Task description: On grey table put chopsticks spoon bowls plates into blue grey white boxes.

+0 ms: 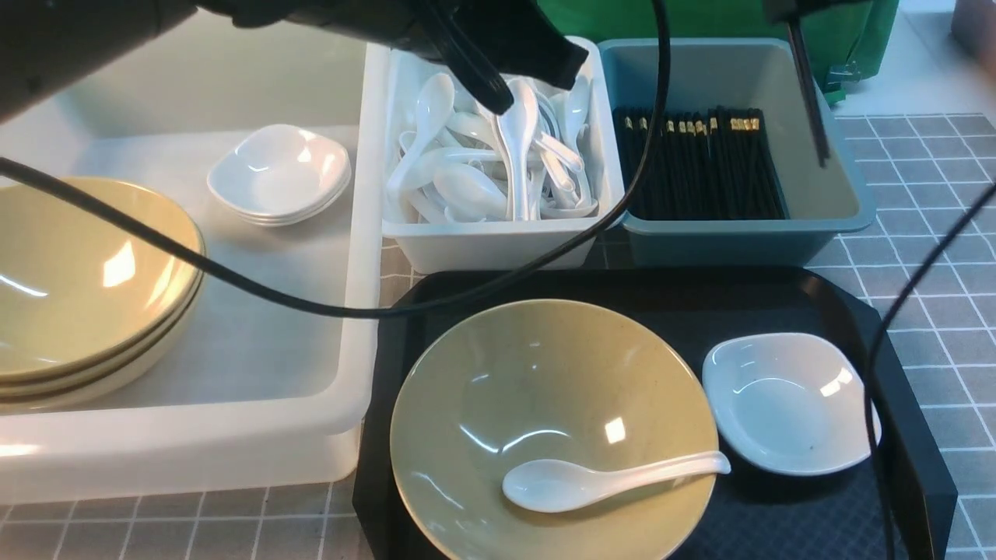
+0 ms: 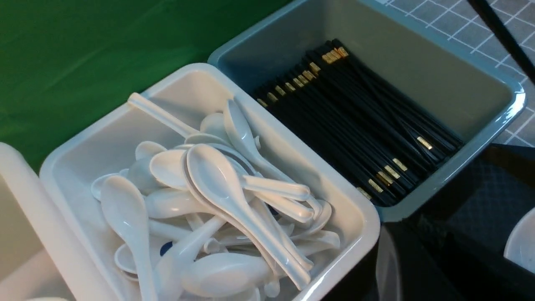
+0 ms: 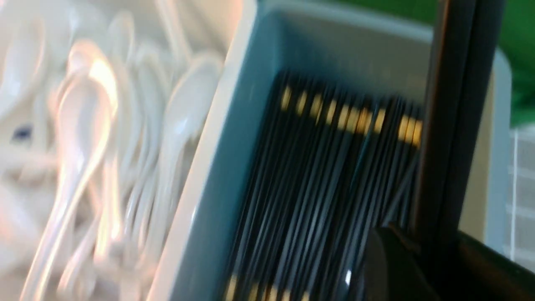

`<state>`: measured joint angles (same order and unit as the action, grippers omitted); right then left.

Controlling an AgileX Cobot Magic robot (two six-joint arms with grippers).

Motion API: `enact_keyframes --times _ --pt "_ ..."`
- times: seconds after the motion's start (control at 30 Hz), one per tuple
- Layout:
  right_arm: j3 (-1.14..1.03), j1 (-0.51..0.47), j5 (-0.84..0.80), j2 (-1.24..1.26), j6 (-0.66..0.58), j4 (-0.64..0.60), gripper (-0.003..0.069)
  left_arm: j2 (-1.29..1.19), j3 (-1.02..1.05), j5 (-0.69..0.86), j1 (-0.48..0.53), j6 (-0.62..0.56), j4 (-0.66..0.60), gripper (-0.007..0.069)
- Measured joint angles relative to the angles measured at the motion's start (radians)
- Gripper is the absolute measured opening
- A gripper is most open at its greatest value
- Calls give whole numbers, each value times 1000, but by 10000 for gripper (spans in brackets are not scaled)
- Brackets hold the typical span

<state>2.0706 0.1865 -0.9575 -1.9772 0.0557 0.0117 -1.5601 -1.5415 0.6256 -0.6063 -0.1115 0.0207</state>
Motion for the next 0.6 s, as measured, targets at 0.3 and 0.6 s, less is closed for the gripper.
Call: enact_keyframes --times 0.3,0.6 --pt "57 -13 232 -224 94 -1 157 0 0 144 0 0 -9 -11" --pt "57 -37 256 -401 165 -5 243 92 114 172 0 0 -9 -11"
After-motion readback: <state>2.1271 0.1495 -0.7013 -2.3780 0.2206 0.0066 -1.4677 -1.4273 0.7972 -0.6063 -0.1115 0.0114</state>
